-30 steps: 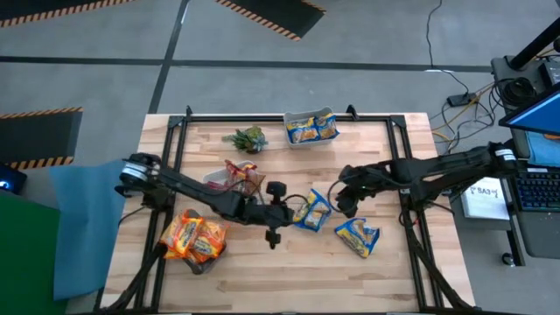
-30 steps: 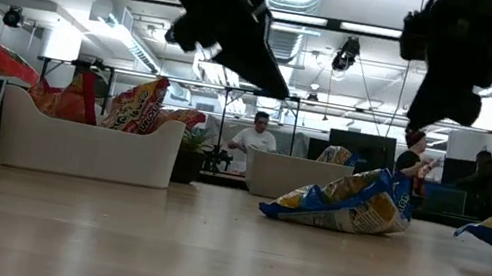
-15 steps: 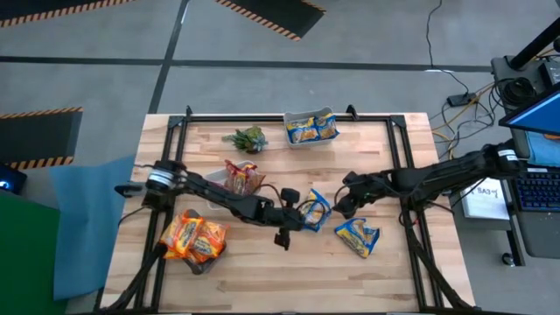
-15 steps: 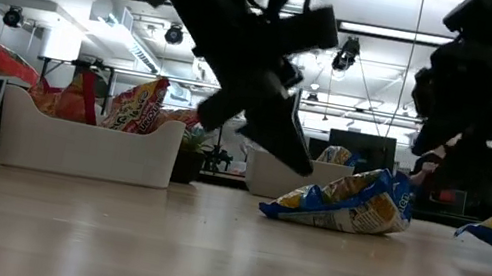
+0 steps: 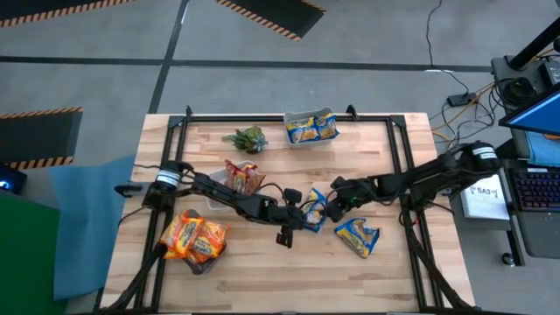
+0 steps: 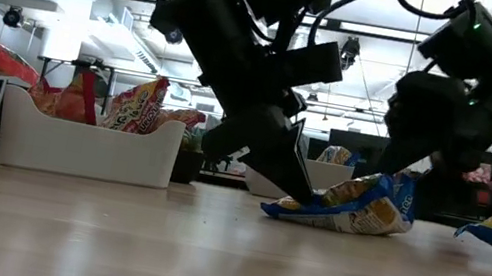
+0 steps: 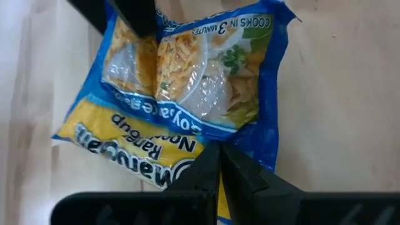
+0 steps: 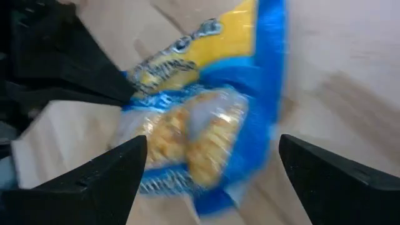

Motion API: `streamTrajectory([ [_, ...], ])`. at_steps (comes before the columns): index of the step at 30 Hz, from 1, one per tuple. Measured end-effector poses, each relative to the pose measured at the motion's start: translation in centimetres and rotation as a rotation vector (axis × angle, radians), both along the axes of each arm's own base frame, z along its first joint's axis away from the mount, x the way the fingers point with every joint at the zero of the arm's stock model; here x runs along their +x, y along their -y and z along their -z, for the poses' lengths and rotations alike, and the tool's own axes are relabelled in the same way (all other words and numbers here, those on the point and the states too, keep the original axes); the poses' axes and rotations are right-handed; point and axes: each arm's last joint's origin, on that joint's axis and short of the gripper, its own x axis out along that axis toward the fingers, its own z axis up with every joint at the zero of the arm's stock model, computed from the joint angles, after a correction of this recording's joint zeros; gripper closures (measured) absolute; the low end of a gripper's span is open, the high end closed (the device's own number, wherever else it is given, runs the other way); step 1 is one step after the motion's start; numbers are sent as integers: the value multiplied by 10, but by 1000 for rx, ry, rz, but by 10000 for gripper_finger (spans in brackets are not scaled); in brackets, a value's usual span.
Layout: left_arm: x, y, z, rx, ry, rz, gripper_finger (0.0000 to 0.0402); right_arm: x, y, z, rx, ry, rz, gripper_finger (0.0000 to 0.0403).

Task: Sort Maruchan noodles
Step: Put the blue noodle pack into the gray bin

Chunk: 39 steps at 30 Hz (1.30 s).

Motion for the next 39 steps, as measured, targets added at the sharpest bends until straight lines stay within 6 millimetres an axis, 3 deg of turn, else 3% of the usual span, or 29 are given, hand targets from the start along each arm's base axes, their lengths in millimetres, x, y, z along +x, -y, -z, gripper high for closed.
streamTrajectory([
  [9,0,-2,2,-25,-11,2,402,27,-1,17,51,165,-45,52],
  [13,0,-2,2,-25,-11,1,402,32,-1,21,65,199,-64,78],
  [17,0,-2,2,-25,-12,1,402,32,-1,24,56,190,-69,138],
  [26,-2,-3,-2,-13,-21,10,402,32,-1,17,30,219,-132,316],
  [31,-7,-4,-20,1,-18,21,402,30,-1,6,-3,270,-159,375],
  [39,-30,-9,-82,40,28,63,402,25,10,-27,-52,413,-142,379],
])
